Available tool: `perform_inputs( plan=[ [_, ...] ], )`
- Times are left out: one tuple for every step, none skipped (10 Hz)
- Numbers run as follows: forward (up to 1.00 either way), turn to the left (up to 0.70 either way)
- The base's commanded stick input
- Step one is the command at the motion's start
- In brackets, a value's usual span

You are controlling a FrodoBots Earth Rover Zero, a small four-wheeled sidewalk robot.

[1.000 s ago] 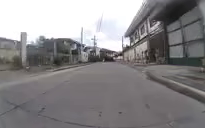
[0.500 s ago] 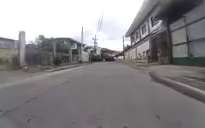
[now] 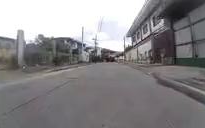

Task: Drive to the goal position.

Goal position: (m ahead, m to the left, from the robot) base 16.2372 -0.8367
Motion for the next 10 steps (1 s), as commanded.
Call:
perform_inputs(
  plan=[
    [0.63, 0.0],
    [0.63, 0.0],
    [0.63, 0.0],
    [0.63, 0.0],
    [0.63, 0.0],
    [0.63, 0.0],
    [0.63, 0.0],
    [0.63, 0.0],
    [0.63, 0.0],
    [0.63, 0.0]
  ],
)
